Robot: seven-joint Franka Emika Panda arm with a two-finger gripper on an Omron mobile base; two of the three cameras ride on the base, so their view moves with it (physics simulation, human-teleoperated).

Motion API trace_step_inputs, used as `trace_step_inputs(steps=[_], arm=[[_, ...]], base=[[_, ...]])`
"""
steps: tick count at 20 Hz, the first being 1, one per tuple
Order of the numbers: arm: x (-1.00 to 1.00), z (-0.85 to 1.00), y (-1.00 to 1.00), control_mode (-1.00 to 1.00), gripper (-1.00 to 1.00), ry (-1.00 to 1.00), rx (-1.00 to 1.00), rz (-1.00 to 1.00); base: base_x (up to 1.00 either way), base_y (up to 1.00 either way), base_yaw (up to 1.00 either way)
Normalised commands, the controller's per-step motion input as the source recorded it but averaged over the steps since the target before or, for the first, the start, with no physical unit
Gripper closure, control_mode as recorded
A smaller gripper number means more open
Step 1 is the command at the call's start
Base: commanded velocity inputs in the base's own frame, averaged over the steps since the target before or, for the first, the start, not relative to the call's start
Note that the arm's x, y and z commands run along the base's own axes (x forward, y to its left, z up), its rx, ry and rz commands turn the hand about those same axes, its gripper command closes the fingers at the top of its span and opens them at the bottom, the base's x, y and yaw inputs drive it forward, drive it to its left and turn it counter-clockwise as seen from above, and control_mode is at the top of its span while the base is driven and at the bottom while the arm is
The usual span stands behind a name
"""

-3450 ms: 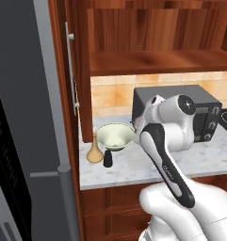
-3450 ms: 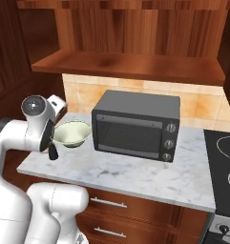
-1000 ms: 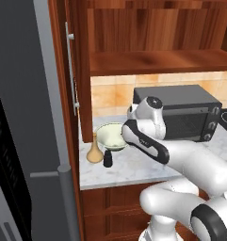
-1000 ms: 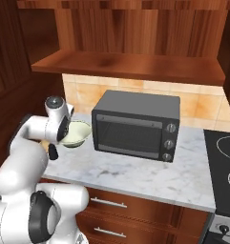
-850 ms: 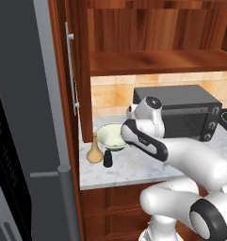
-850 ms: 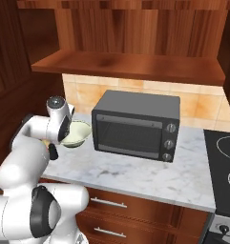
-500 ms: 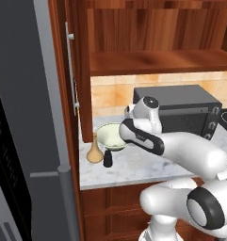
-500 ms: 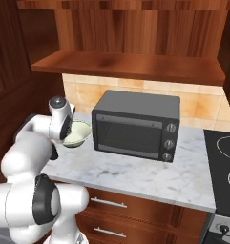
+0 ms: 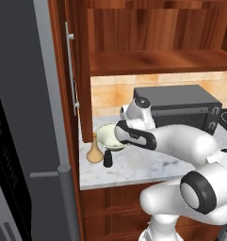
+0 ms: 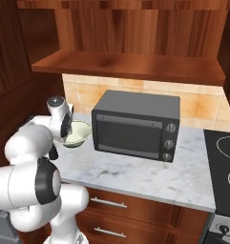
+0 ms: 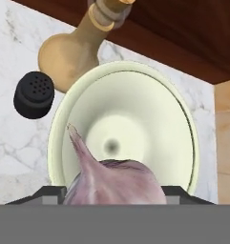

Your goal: Retrieve the bottle and the shaker from the cabinet and place them next to the mixing bowl on the counter. Then add garlic from the fridge to the mixing bowl.

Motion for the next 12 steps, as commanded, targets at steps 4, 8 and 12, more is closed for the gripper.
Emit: trace_step_inputs(steps=[4, 8, 12], arm=[[0.08, -0.09, 0.12, -1.0, 1.0, 0.0, -0.09, 0.03], [0.02, -0.01, 0.07, -1.0, -1.0, 0.0, -0.06, 0.03], [0.0, 0.0, 0.0, -1.0, -1.0, 0.0, 0.0, 0.04]], base=[[0.0, 0.0, 0.0], [0.0, 0.0, 0.0], [0.0, 0.0, 0.0]])
